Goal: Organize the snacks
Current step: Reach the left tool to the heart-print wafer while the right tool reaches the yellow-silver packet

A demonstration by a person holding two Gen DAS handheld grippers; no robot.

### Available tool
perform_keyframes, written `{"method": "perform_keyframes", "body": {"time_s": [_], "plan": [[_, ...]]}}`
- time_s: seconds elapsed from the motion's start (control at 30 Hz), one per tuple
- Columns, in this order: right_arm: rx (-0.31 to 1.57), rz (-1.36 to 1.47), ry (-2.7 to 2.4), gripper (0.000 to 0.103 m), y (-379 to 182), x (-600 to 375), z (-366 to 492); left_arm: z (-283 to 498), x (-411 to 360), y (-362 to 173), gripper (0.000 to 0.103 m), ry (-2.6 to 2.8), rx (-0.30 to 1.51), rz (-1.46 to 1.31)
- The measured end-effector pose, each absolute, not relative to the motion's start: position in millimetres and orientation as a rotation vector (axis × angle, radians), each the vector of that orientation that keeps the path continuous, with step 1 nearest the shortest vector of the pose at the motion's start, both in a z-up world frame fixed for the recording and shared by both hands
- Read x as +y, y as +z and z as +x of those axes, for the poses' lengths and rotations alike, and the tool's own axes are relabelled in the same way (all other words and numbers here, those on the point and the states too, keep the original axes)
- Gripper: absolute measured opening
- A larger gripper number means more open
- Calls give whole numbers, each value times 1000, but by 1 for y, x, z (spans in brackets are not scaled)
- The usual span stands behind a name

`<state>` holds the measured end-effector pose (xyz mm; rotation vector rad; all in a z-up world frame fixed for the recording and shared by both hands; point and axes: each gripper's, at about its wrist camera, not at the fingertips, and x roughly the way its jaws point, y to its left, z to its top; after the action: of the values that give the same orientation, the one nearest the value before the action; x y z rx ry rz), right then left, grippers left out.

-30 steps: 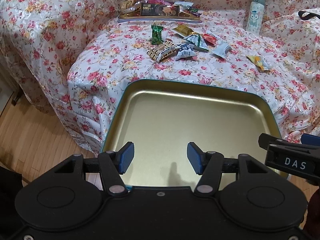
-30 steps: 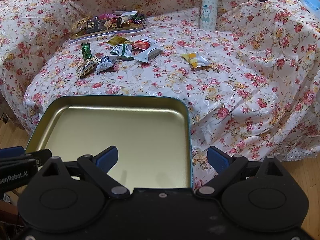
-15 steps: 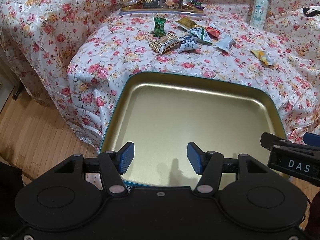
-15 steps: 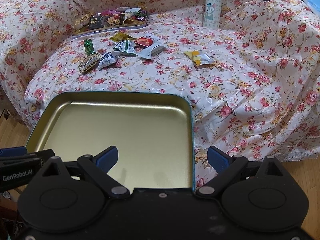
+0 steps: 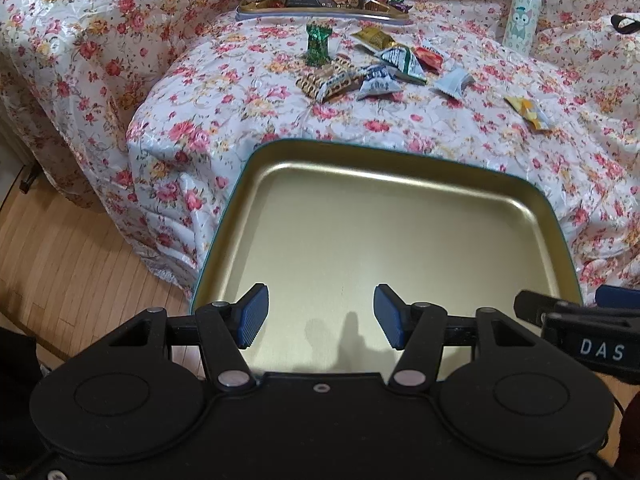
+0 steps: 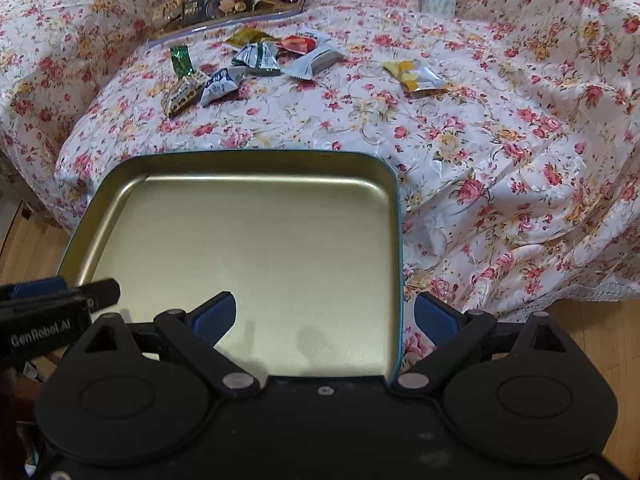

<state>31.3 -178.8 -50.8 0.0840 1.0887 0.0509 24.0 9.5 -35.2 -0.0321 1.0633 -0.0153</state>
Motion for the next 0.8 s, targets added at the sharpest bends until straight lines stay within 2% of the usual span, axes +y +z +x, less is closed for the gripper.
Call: {"method": "perform_keyframes", "body": {"time_s": [0.3, 0.6, 0.8], "plan": [[1061, 73, -8, 101, -39, -194, 67, 62, 21, -18, 62, 9, 974, -39], [1044, 84, -57, 100, -42, -212, 120, 102, 30, -22, 59, -8, 975, -72], [1010, 79, -102, 92, -50, -225, 158, 130, 28, -27, 59, -14, 949, -40]]}}
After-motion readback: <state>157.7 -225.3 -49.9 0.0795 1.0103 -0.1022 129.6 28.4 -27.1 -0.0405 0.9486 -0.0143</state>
